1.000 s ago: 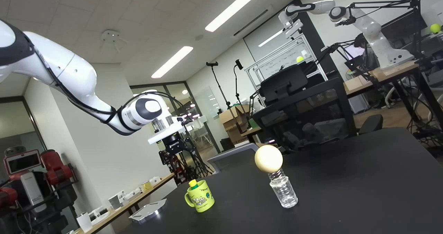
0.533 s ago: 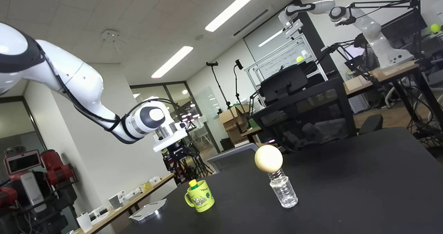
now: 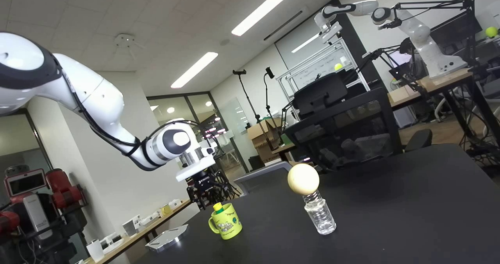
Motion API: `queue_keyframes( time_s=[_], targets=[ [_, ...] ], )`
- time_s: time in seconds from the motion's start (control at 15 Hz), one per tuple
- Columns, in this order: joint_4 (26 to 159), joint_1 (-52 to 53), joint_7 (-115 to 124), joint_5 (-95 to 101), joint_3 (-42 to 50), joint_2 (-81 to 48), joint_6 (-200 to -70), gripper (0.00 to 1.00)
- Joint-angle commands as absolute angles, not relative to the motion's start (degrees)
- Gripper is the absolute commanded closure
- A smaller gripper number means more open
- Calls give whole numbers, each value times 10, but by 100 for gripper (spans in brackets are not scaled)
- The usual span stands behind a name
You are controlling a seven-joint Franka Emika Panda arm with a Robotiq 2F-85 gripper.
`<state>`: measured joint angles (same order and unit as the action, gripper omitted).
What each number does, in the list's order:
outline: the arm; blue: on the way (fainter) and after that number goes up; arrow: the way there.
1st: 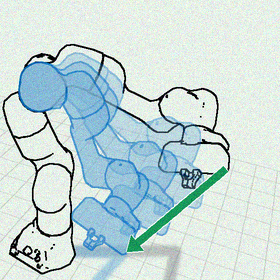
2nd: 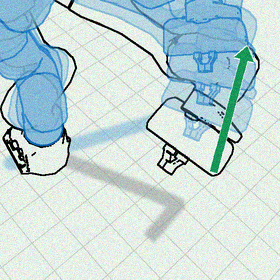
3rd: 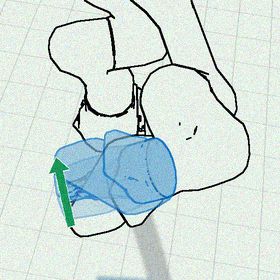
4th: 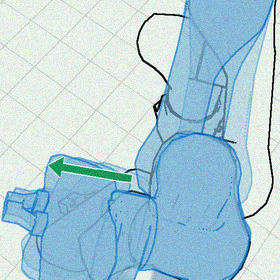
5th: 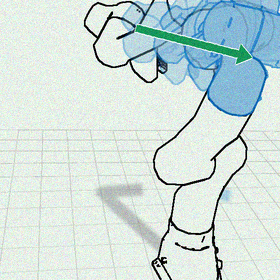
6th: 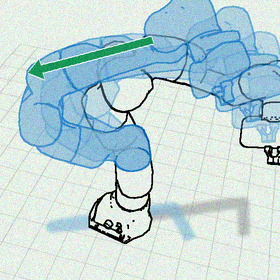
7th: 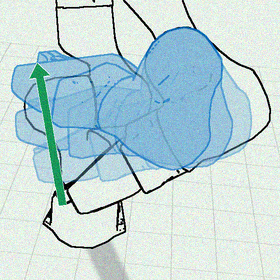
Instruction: Put the paper glue on the table
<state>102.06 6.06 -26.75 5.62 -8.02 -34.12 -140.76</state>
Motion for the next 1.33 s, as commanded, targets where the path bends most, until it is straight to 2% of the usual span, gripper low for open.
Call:
queue_keyframes(
  time_s=[0.0,0.07,0.13,0.2,0.73,1.27],
  targets=[
    [1020,59,-245,66,-84,-347,-1404,0],
    [1021,61,-244,68,-82,-349,-1409,25],
    [1023,60,-244,67,-84,-350,-1414,27],
    [1023,60,-244,67,-83,-350,-1415,33],
    [1025,63,-226,68,-78,-338,-1373,89],
    [1049,60,-233,65,-87,-272,-1346,91]
  ],
)
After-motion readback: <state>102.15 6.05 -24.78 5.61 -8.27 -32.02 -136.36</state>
